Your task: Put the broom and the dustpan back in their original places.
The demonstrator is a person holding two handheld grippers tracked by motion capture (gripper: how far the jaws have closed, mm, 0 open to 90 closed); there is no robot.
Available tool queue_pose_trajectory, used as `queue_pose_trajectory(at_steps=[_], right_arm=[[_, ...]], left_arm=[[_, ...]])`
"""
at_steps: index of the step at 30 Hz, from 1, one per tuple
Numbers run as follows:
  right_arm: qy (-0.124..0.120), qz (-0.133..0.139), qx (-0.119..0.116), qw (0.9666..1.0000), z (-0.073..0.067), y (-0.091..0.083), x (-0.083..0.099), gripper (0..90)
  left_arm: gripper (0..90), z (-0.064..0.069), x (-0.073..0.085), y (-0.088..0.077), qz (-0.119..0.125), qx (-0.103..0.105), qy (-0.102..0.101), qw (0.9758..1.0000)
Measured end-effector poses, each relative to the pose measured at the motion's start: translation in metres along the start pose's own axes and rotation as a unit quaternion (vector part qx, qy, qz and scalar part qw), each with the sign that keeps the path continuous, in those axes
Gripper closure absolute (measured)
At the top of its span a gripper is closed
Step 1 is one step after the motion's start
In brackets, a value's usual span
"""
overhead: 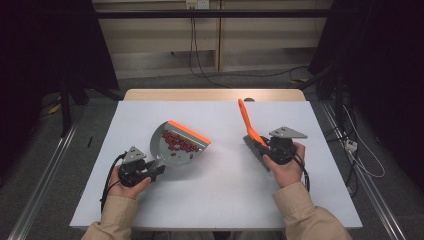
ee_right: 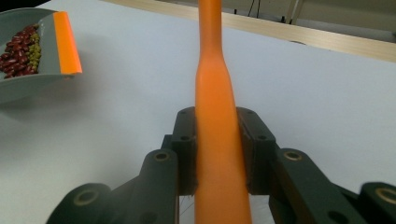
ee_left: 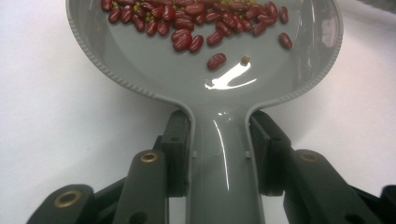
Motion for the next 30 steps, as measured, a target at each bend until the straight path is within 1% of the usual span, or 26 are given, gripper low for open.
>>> queue_pose_trajectory(at_steps=[1, 4, 12, 18, 24, 30], right_arm=[[0.002, 0.0, 0.001, 1.0, 0.001, -0.001, 0.001, 71.5], [0.004, 0.001, 0.005, 1.0, 0.004, -0.004, 0.003, 71.5], [0.011, -0.002, 0.018, 0.9998, 0.013, -0.011, 0.009, 71.5], [0.015, 0.002, 0.03, 0.9994, 0.022, -0.019, 0.013, 71.5], [0.023, 0.0, 0.044, 0.9988, 0.033, -0.025, 0.017, 71.5], [0.029, -0.004, 0.056, 0.998, 0.043, -0.029, 0.021, 71.5]], left_arm=[[63.1, -0.002, 0.001, 0.0, 0.0, -0.005, -0.005, 1.0], [63.1, -0.007, 0.002, 0.001, -0.004, -0.02, -0.007, 0.9998], [63.1, -0.018, 0.007, 0.0, -0.014, -0.044, -0.029, 0.9985], [63.1, -0.025, 0.009, 0.0, -0.02, -0.053, -0.041, 0.9976], [63.0, -0.029, 0.011, 0.001, -0.028, -0.062, -0.049, 0.9965], [63.0, -0.032, 0.012, 0.003, -0.037, -0.075, -0.058, 0.9948]])
Point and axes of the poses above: each handheld gripper's, and its own axes: y roughly forward along the jaws, x roughly out of its underside, z roughly to its right, the point moved 1 cm from there along y, roughly forward along the jaws, and after that the axes turned 14 degrees about -x, right-handed, at the moved point
